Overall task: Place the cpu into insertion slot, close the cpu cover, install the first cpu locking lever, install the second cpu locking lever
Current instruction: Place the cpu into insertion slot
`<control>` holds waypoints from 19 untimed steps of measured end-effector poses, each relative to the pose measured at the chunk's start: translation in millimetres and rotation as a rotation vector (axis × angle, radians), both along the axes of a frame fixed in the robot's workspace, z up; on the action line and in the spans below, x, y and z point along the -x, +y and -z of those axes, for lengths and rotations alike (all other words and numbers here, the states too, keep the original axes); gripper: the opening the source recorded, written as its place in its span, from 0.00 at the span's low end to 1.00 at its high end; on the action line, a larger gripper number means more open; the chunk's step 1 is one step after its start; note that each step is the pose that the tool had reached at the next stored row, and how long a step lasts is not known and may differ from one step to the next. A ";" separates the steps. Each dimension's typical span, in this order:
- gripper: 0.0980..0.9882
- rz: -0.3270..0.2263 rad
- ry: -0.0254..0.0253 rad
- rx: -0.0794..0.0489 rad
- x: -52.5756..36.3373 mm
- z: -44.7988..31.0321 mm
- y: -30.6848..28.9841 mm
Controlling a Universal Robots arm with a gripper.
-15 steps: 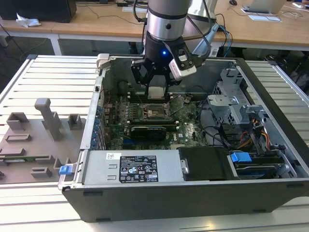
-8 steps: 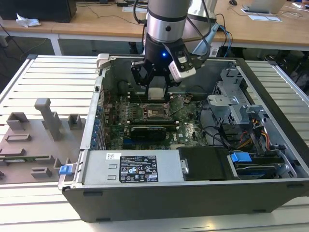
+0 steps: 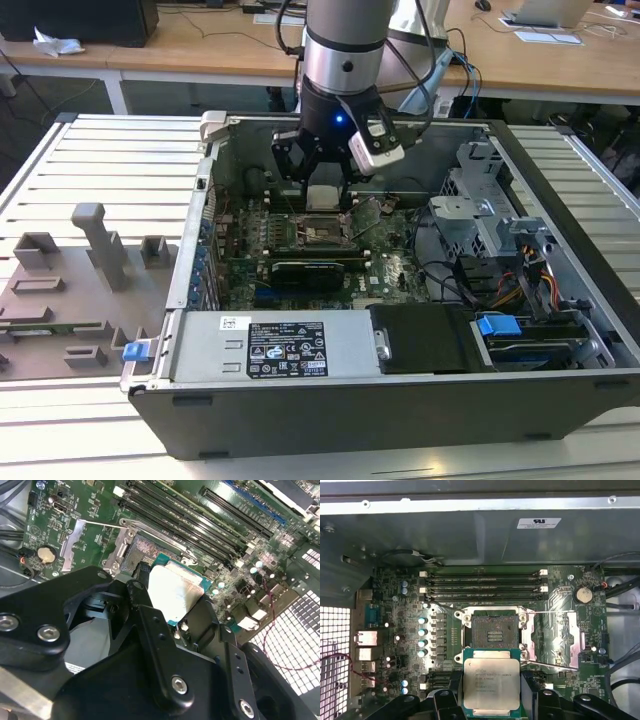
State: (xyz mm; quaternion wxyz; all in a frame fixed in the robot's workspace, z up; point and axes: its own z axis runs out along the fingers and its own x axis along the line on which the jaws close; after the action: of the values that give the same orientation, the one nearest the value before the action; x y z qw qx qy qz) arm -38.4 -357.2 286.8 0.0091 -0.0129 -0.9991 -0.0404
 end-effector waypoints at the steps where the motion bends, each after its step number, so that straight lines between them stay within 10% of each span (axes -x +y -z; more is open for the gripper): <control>1: 0.50 0.000 -0.0001 0.013 -1.0 1.2 1.2; 4: 0.50 0.000 -0.0001 0.081 -8.9 4.2 14.0; 19: 0.50 0.000 0.0004 0.087 -15.3 34.9 24.3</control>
State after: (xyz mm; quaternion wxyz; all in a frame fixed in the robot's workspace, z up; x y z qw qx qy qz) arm -23.1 -333.0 251.9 0.0087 -0.0130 -0.9999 0.0031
